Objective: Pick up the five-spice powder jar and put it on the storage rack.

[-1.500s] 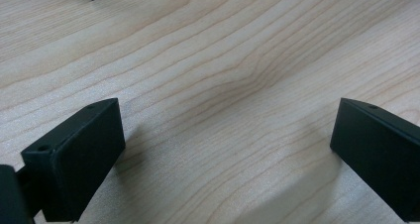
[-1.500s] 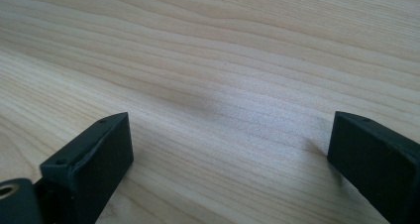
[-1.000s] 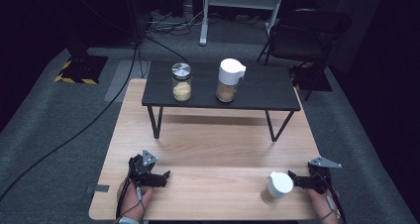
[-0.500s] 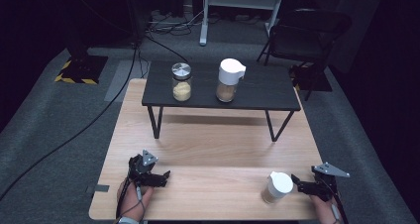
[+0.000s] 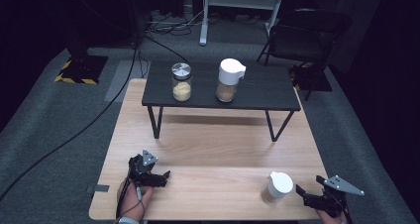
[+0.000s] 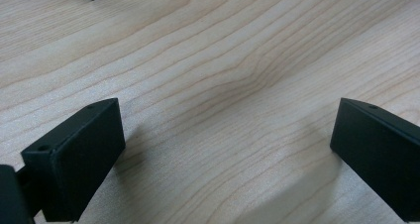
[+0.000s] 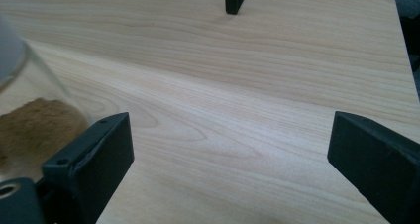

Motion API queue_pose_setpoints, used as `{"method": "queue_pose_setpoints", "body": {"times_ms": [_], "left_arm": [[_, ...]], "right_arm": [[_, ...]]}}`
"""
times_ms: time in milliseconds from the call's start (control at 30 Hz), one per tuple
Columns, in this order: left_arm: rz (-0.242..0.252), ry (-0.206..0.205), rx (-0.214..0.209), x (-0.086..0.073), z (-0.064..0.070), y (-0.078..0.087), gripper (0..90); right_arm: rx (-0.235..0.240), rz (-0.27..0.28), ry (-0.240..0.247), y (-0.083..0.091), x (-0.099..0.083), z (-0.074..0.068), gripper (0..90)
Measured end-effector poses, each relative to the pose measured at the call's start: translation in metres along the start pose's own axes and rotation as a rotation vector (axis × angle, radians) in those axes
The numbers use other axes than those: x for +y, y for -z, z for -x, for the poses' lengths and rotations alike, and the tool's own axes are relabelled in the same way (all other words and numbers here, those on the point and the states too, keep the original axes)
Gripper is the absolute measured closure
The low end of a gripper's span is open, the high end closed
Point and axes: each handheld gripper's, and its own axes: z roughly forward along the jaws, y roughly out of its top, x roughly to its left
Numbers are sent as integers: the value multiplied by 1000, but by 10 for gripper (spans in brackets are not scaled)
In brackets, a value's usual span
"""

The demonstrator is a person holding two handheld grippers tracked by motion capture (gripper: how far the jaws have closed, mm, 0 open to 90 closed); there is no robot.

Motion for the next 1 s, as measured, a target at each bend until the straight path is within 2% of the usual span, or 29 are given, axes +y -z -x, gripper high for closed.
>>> {"method": "queue_pose_setpoints", "body": {"times_ms": [300,567,1000], "left_arm": [[0,0,0,0,0,0,5],[0,0,0,0,0,0,5],[0,0,0,0,0,0,5]], "right_arm": [[18,46,1,18,-15,-15,34],[30,97,-31,29,-25,-30,34],[34,127,-4,34,-31,-43,37]]}}
